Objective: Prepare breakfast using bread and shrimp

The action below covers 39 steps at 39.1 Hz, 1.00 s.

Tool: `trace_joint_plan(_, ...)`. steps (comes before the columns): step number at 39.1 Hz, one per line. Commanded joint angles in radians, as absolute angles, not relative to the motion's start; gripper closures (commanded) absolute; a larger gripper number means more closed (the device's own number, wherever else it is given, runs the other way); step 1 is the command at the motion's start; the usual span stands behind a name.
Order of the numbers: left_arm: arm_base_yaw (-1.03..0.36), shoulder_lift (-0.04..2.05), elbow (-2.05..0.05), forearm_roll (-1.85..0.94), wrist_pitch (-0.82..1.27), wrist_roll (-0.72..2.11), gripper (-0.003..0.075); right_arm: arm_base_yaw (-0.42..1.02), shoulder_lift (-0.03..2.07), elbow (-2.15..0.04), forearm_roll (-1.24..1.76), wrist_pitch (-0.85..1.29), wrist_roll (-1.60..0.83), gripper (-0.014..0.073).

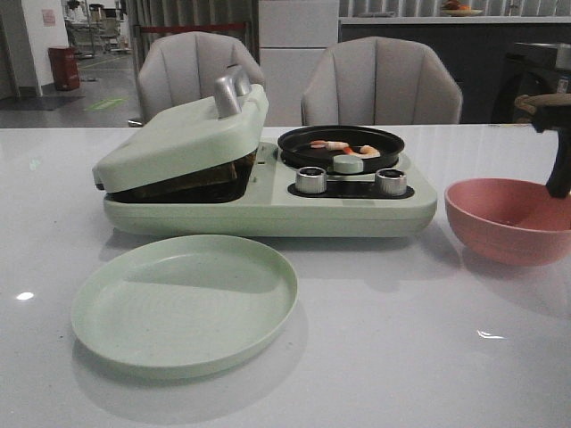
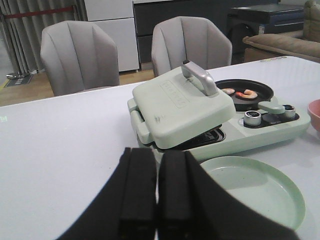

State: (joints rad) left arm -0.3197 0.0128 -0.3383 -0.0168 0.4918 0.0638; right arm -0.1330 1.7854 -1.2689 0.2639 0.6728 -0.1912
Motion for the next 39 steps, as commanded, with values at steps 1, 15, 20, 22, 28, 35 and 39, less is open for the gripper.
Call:
trace_joint_plan(1,-0.32,0.024,-0.361,-0.027,0.408,0.054,0.0606,-0.132,1.629,-1.305,0.258,0.653,-0.248,0.0154)
trace_joint_plan(15,-0.32,0.024,-0.361,-0.027,0.408,0.054,0.0606,-0.029,1.221,-1.293,0.26,0.655,-0.314,0.0154)
trace_joint_plan(20,-0.334,0.024,-0.361,-0.027,0.408,0.054,0.0606,-0.013,1.117,-1.287,0.267,0.691,-0.314,0.0154)
trace_joint_plan(22,-0.341,0.024,-0.361,-0.027,0.408,0.054,0.0606,-0.012,1.074,-1.269,0.281,0.699,-0.314,0.0154)
trace_joint_plan(28,-0.344,0.024,-0.361,-0.027,0.408,0.054,0.0606,0.001,0.958,-1.161,0.307,0.63,-0.324,0.0156)
trace_joint_plan(35,-0.344,0.024,-0.361,-0.027,0.408,0.054,0.0606,0.09,0.833,-1.022,0.305,0.529,-0.326,0.0156)
trace_joint_plan(39,-0.344,0.024,-0.361,-0.027,0.408,0.054,0.0606,0.141,0.749,-0.938,0.305,0.498,-0.326,0.0156)
